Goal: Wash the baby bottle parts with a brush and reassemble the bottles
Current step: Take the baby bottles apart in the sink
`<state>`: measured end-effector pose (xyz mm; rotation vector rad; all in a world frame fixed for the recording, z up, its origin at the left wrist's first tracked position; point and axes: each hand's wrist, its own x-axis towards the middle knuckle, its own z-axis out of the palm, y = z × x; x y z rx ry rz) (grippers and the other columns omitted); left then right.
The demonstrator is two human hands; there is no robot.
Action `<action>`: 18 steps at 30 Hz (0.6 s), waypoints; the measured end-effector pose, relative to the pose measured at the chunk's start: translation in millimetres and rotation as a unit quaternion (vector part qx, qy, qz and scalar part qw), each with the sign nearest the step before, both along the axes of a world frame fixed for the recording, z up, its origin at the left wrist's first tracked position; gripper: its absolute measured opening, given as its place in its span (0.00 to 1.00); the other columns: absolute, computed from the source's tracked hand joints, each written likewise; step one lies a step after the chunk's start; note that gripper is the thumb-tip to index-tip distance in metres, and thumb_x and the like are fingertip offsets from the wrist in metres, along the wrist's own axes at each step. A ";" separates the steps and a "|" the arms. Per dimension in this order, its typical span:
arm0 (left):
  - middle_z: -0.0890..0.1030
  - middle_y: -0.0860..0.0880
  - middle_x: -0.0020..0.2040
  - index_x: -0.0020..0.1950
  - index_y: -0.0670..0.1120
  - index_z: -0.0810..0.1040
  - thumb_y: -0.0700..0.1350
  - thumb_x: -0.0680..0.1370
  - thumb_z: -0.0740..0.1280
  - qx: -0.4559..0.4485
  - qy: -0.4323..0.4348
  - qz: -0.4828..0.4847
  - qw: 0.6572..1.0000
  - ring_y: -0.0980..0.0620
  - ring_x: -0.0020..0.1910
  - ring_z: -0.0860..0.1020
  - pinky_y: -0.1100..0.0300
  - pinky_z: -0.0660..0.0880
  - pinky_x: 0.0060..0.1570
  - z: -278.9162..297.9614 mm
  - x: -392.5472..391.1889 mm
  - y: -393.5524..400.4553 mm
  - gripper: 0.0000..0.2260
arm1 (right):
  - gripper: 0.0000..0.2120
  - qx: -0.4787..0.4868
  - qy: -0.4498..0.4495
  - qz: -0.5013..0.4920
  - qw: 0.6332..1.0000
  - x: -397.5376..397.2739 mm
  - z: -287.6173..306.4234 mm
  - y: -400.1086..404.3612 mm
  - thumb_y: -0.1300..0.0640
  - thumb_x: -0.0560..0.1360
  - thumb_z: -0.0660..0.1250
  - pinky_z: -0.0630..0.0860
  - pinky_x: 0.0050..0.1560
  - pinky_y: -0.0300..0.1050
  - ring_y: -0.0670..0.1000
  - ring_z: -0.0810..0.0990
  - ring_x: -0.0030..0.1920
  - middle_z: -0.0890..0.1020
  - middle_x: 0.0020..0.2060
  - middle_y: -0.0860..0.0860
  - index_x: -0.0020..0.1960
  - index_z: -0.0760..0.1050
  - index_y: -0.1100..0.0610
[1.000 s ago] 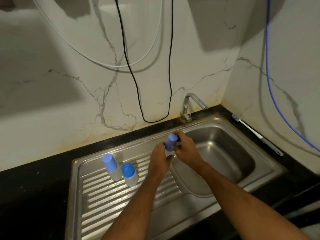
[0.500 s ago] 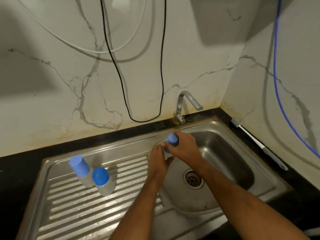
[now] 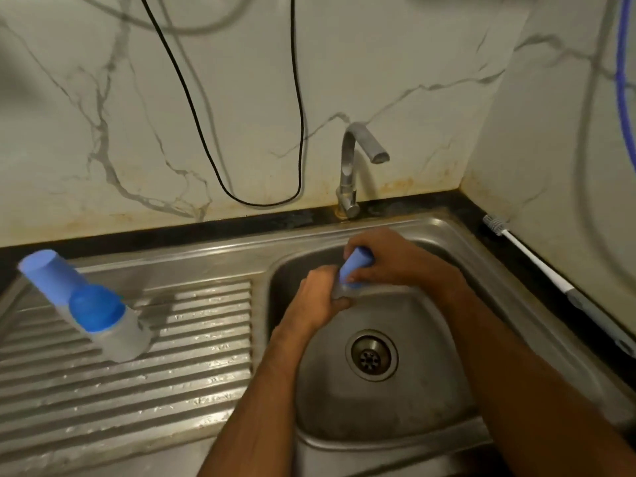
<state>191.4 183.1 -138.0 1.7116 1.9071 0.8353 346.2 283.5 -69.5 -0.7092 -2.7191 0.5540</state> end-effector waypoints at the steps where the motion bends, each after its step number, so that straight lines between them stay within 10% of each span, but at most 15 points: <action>1: 0.82 0.50 0.54 0.61 0.49 0.79 0.55 0.72 0.74 0.002 -0.004 -0.001 1.000 0.52 0.52 0.81 0.55 0.78 0.55 -3.8 3.9 1.5 0.21 | 0.13 -0.010 0.018 0.043 0.999 6.8 0.0 5.2 0.56 0.68 0.80 0.78 0.49 0.43 0.44 0.80 0.47 0.83 0.45 0.46 0.50 0.82 0.55; 5: 0.83 0.50 0.52 0.60 0.49 0.81 0.50 0.71 0.76 -0.002 0.016 0.020 1.000 0.51 0.51 0.82 0.54 0.79 0.53 -16.9 7.4 0.4 0.18 | 0.14 -0.009 0.099 0.115 0.988 26.3 6.2 23.7 0.66 0.67 0.79 0.80 0.53 0.40 0.46 0.84 0.50 0.85 0.48 0.49 0.52 0.83 0.60; 12: 0.83 0.49 0.59 0.65 0.46 0.79 0.45 0.69 0.80 0.081 -0.028 0.151 0.985 0.52 0.58 0.80 0.52 0.76 0.62 -7.6 9.5 -7.1 0.25 | 0.19 -0.192 0.271 -0.225 0.916 33.5 -38.3 37.9 0.62 0.62 0.84 0.76 0.40 0.39 0.48 0.78 0.41 0.80 0.41 0.50 0.48 0.79 0.56; 18: 0.83 0.47 0.59 0.64 0.46 0.79 0.46 0.69 0.80 0.088 -0.055 0.202 0.974 0.51 0.57 0.80 0.57 0.75 0.59 -13.8 3.3 -7.5 0.24 | 0.13 -0.164 0.139 -0.240 0.947 43.4 -62.8 36.1 0.64 0.69 0.77 0.73 0.32 0.28 0.46 0.81 0.40 0.83 0.42 0.54 0.54 0.84 0.61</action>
